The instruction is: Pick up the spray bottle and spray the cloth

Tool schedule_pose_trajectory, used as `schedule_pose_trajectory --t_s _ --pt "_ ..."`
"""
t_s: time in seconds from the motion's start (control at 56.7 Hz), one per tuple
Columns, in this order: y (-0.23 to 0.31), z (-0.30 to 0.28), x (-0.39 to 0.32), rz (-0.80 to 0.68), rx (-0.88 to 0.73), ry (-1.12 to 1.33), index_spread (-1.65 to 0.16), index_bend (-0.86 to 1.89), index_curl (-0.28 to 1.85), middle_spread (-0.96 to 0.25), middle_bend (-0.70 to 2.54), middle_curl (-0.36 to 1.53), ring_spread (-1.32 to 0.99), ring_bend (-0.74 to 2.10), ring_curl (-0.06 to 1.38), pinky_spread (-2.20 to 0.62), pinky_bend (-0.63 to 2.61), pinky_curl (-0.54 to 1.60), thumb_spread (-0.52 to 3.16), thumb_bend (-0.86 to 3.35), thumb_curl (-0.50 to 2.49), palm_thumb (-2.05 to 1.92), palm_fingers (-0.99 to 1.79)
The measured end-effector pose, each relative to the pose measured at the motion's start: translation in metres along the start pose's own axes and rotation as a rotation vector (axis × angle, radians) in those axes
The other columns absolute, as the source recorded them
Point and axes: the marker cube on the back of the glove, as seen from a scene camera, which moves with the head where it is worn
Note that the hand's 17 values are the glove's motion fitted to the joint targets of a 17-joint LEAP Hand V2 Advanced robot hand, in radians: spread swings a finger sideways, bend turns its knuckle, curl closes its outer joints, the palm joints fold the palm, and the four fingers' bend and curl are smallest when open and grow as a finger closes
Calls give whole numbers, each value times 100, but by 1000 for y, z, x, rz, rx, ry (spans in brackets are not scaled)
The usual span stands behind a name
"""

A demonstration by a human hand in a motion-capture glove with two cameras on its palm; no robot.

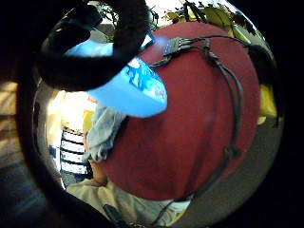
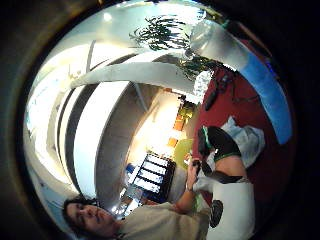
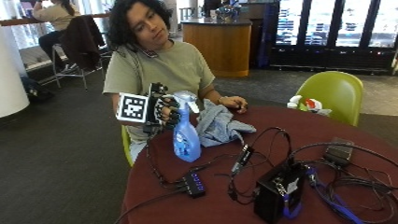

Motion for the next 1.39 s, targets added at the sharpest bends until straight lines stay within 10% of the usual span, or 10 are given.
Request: schedule_pose_trajectory --t_s 0.564,0.758,1.11,1.392 --pt "-80 31 20 91 170 -76 -26 8 18 0 24 36 -9 55 39 8 37 37 91 -3 48 88 66" --pt "-95 46 27 219 80 -146 -24 14 21 -7 41 42 -13 54 37 -3 30 34 88 -3 49 88 110" --pt "-88 5 -26 35 154 -148 -24 30 41 -16 61 53 -16 70 48 -24 40 42 49 -2 64 104 141" --pt "-85 -8 -112 -3 -343 176 -23 37 51 -16 66 55 -16 75 50 -27 43 44 32 -3 71 103 138"
